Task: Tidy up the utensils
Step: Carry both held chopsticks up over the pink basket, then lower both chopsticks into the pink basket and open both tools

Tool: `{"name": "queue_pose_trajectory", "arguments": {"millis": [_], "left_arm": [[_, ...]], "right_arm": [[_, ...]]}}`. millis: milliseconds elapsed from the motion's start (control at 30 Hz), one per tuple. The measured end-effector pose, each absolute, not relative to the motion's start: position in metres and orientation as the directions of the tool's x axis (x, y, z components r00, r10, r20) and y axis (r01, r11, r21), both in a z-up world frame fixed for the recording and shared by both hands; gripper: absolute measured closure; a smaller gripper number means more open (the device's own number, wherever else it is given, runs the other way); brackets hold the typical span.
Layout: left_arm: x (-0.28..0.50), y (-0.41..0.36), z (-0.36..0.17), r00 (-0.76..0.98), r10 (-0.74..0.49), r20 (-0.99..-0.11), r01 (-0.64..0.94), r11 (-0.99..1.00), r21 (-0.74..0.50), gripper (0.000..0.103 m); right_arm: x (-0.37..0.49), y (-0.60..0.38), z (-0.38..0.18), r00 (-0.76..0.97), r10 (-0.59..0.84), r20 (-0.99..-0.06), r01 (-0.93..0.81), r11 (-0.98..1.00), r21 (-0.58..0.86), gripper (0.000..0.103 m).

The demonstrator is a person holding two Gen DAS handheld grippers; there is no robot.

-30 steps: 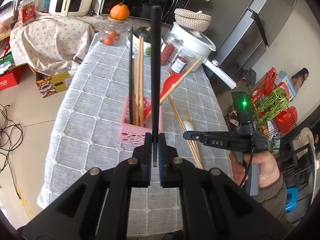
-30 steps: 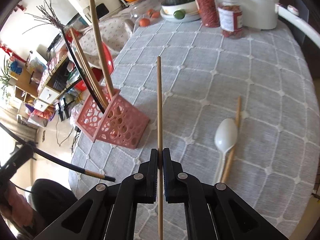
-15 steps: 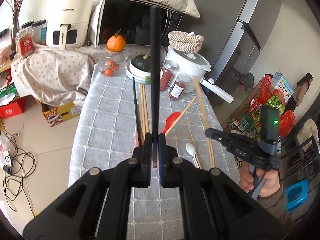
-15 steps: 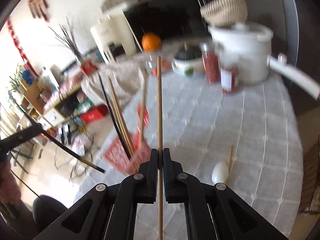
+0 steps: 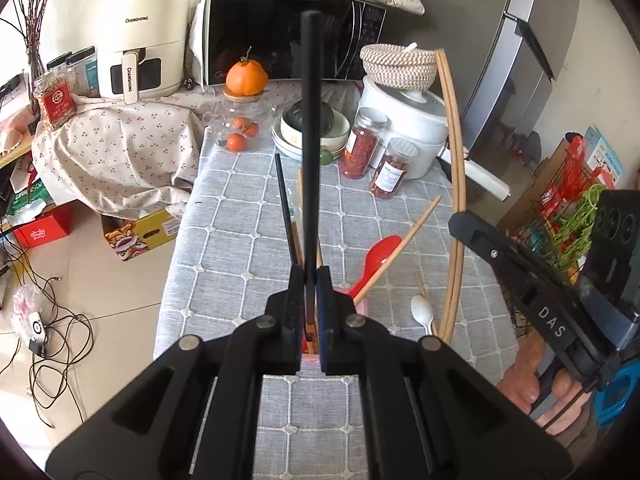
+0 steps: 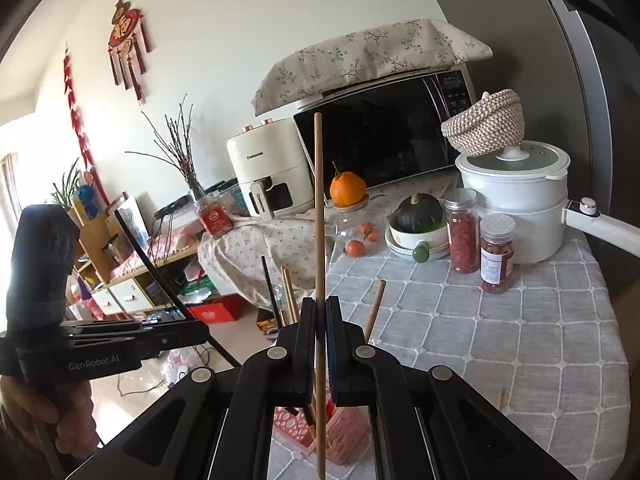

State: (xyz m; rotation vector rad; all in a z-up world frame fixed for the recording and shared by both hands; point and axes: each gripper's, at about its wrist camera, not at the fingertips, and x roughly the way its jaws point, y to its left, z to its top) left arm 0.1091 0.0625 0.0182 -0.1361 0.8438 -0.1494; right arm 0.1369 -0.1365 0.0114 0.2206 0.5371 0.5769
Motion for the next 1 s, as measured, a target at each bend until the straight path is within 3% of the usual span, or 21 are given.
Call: {"name": "queue_pose_trajectory", "arguments": {"millis": [533,633,700,867,1000], "left_arm": [[0.124,0.040,-0.014,0.627,-0.111,-0.771,0.070,0.994,-0.086,0.096],[0.123,0.039,-0.014,0.633,-0.118,-0.765,0.082,0.993,-0.086,0.090],[0.121,0.039,-0.012,0.641,-0.120,-0.758,0.088,0.993,-0.083,0.081],[0.120,0.051,-0.011,0.643,-0.127,-0.755,0.063,0.992,-0.113,0.076],[0.116,0.066,-0.013,0.659,-0.091,-0.747,0.007,0.993,-0.115,0.064]], "right_arm": [[0.144,-0.120,0.002,0.728,0.583,-0.361,-0.458,0.805,0.376,0.098],[0.147,-0.118,-0.001,0.734,0.585,-0.347,-0.456,0.801,0.387,0.098],[0.148,-0.117,-0.003,0.736,0.588,-0.335,-0.457,0.797,0.396,0.098],[0.149,-0.114,-0.007,0.749,0.586,-0.309,-0.462,0.796,0.391,0.098],[0.148,-0.108,-0.012,0.766,0.575,-0.289,-0.462,0.804,0.373,0.098]]}}
